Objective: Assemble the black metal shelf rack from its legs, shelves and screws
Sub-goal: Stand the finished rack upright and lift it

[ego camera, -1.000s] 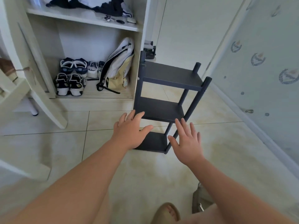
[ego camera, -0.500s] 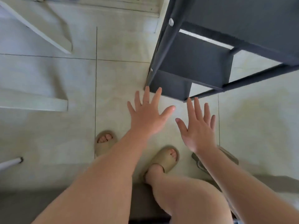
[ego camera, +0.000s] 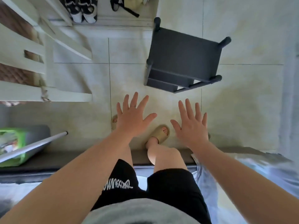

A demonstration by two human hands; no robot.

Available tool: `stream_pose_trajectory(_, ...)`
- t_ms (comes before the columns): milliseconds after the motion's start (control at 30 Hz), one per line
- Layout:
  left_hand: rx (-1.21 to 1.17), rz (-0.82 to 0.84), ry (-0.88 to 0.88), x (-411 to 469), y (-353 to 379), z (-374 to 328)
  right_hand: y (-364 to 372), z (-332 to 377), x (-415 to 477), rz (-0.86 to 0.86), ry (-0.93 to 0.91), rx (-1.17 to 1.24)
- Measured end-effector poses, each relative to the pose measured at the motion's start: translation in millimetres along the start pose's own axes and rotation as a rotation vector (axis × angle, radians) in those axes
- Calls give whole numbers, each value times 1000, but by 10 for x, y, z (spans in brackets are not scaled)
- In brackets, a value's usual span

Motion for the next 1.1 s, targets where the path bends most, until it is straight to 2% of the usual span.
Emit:
stream_pose_trajectory(267,-39,-60,-22,43,-1088,-498,-842,-361,-139,-58,26,52)
stream_pose_trajectory(500,-88,-44,-69,586,-1488,-547,-1181,-628,371,-76,134,136)
stream_pose_trajectory(667,-234,80,-98,1182,-1534,-541,-1274,-781,887,-8,275,201)
stream_pose_trajectory(833,-468,254,-300,1687,-1377,-468,-1256,-934,1319,8,478,387)
stream_pose_trajectory(1000,-487,335,-418,2005,-1033,-395,-972,-1093,1665,48,598,482)
stream_pose_trajectory(1100,-523,370,-479,2135,-842,-382,-764,-1219,1806,75,719,640)
Point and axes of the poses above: each hand's wrist, its own x-axis towards the middle knuckle, its own y-axis out of the palm, z = x × y, the point moved 5 cm from there along x, towards the middle knuckle, and after that the axes turned 12 degrees about -z, right-handed, at the moved point
